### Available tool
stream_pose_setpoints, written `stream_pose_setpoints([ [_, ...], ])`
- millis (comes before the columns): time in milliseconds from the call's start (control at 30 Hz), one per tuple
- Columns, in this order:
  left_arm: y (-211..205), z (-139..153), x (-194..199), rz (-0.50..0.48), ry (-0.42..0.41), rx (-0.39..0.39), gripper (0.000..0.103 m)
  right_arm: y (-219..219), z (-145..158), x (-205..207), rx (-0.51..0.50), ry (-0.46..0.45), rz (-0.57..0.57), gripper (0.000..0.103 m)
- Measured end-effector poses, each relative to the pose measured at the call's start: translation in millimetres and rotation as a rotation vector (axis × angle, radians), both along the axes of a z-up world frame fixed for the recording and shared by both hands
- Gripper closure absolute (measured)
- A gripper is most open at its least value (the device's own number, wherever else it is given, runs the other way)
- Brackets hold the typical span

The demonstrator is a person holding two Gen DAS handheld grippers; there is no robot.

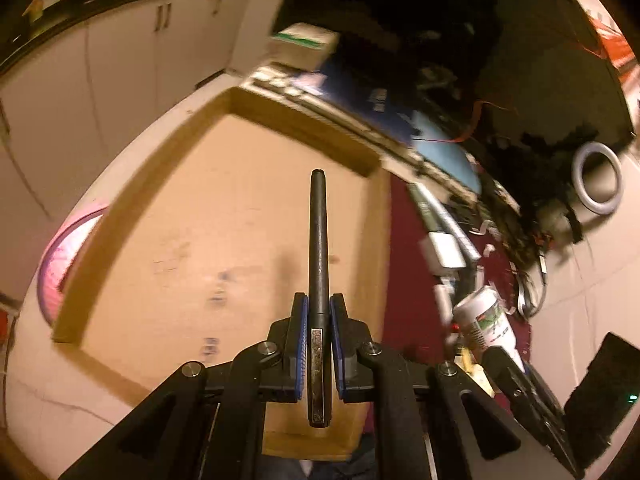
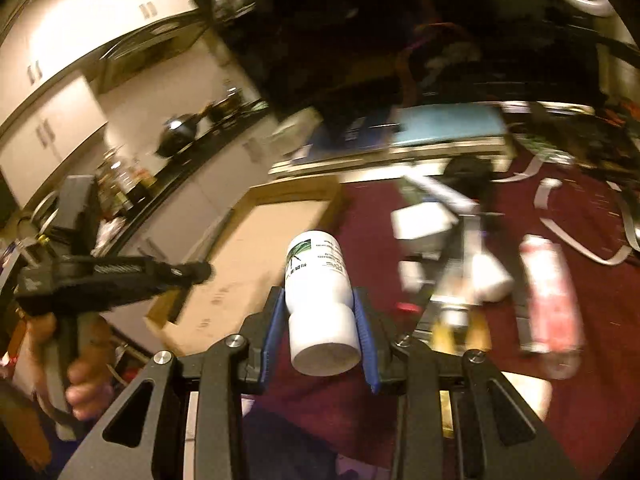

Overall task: Organize rigid objects
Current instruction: 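Carry the black pen and white bottle into the cardboard tray and release both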

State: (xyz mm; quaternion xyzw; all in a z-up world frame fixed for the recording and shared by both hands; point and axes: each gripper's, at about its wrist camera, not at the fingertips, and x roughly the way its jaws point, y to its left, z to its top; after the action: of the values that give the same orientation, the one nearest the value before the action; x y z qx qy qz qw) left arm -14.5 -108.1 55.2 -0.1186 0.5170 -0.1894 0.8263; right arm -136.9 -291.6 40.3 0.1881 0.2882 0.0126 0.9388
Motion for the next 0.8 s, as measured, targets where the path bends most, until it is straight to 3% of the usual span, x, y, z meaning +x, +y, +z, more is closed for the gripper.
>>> stream_pose_setpoints([
  [200, 31.2, -18.3, 13.3, 0.049, 0.024, 0.033, 0.093, 54.3, -15.7, 61.9, -0.006, 0.047, 0.098, 0.07],
  [367, 44.8, -27.0, 20.2, 0.076, 0.029, 0.068, 0.093, 83.0, -30.6, 91.7, -0.07, 0.124, 0.091, 0.07],
  [600, 45.6, -37.3, 18.8, 0.074, 0.05, 0.121, 0.093, 109.7, -48.2, 101.1, -0.233, 0.229, 0.163, 0.07],
  [800, 28.1, -42.7, 6.3, 0.044, 0.034, 0.191, 0.093, 100.4, -44.8, 90.8, -0.298, 0.265, 0.208, 0.07],
])
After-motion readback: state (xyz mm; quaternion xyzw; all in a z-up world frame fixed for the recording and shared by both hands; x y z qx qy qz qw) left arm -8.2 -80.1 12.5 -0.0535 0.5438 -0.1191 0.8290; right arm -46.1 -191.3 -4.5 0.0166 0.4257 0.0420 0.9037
